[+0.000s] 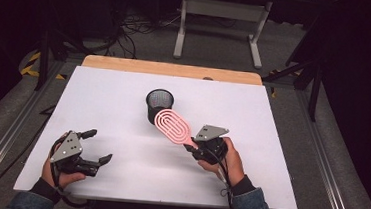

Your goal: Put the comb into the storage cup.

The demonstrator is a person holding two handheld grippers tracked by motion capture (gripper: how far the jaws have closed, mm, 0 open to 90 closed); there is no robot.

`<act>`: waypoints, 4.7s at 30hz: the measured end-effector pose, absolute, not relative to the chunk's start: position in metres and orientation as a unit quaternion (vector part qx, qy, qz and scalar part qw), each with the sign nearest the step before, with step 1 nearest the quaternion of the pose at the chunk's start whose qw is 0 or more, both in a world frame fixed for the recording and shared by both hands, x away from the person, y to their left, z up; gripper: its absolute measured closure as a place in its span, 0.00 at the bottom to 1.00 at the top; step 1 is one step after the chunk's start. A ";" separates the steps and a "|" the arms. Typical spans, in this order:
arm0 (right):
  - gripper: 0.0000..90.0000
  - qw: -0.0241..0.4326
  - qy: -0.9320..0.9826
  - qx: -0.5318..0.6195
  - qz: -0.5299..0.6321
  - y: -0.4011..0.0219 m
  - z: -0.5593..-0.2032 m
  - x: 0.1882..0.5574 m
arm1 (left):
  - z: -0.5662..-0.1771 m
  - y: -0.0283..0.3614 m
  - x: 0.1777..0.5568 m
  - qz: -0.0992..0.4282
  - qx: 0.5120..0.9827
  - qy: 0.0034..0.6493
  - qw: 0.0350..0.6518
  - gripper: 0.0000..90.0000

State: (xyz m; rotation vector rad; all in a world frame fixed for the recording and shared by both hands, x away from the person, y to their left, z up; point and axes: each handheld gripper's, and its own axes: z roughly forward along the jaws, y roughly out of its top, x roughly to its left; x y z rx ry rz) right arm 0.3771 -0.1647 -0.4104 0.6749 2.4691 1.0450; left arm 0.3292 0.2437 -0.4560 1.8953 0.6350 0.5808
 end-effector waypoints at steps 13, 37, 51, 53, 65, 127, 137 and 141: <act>0.78 0.220 0.846 0.251 0.415 -0.172 -0.403 0.373 | -0.456 0.245 0.332 0.247 0.781 0.290 0.495 0.11; 0.78 0.263 0.802 0.263 0.467 -0.174 -0.398 0.368 | -0.444 0.231 0.345 0.231 0.776 0.285 0.512 0.08; 0.78 0.271 0.786 0.265 0.489 -0.167 -0.401 0.364 | -0.420 0.186 0.358 0.167 0.755 0.261 0.578 0.10; 0.78 0.270 0.787 0.261 0.490 -0.164 -0.402 0.363 | -0.418 0.177 0.360 0.149 0.749 0.267 0.588 0.10; 0.78 0.265 0.795 0.238 0.492 -0.143 -0.409 0.355 | -0.408 0.126 0.375 0.091 0.752 0.267 0.596 0.17; 0.19 0.349 0.737 0.243 0.526 -0.197 -0.414 0.326 | -0.367 0.160 0.368 0.151 0.678 0.261 0.670 0.70; 0.08 0.368 0.725 0.272 0.514 -0.221 -0.424 0.321 | -0.354 0.173 0.372 0.183 0.678 0.261 0.662 0.70; 0.06 0.369 0.725 0.273 0.514 -0.227 -0.425 0.319 | -0.341 0.174 0.375 0.200 0.683 0.253 0.655 0.70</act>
